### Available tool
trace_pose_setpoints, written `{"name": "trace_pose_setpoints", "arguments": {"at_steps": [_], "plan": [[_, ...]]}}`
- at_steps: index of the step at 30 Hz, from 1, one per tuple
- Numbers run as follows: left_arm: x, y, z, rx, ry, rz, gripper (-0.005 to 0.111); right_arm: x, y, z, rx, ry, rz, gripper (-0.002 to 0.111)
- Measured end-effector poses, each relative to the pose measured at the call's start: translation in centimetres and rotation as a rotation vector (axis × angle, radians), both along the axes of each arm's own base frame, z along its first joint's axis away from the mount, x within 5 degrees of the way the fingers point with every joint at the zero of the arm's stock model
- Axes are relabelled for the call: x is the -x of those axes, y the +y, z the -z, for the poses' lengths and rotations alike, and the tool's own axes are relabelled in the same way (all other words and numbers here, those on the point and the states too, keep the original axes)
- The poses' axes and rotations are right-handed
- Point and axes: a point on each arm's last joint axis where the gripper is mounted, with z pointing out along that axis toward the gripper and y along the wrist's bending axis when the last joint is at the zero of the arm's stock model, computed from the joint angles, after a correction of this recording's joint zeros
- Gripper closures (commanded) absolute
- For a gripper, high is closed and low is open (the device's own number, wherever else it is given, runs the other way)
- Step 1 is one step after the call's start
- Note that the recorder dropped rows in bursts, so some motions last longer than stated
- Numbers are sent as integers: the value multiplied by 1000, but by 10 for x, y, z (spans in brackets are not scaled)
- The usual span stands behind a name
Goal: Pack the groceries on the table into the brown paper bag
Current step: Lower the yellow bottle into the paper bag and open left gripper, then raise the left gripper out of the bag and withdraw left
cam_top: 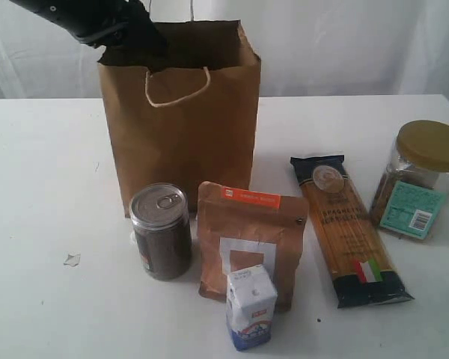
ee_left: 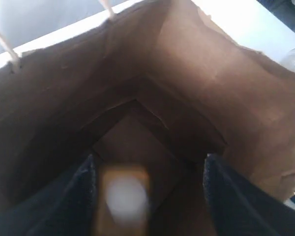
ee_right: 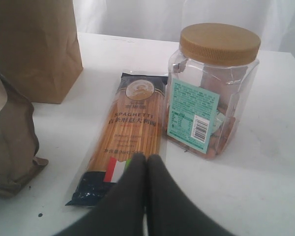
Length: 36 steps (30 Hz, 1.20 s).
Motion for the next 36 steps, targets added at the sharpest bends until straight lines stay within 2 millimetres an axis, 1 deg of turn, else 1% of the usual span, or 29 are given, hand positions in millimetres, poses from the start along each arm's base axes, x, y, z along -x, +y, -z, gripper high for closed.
{"name": "trace_pose_setpoints", "arguments": {"at_steps": [7,12,15,21,24,31,34,36], "plan": [[2,0,0,-3,18,13,40,0,0,0,0,0,0,108],[5,0,0,-7,31,28,44,0,0,0,0,0,0,108],[12,2,-10,-2,11,32,44,0,0,0,0,0,0,108],[34,8,-40,16,-56,41,44,0,0,0,0,0,0,108],[43,10,-48,15,-62,57,44,0,0,0,0,0,0,108],[47,10,-47,4,-36,82,44,0,0,0,0,0,0,108],[49,10,-48,-7,-33,89,47,0,0,0,0,0,0,108],[54,13,-49,-39,-32,100,48,0,0,0,0,0,0,108]]}}
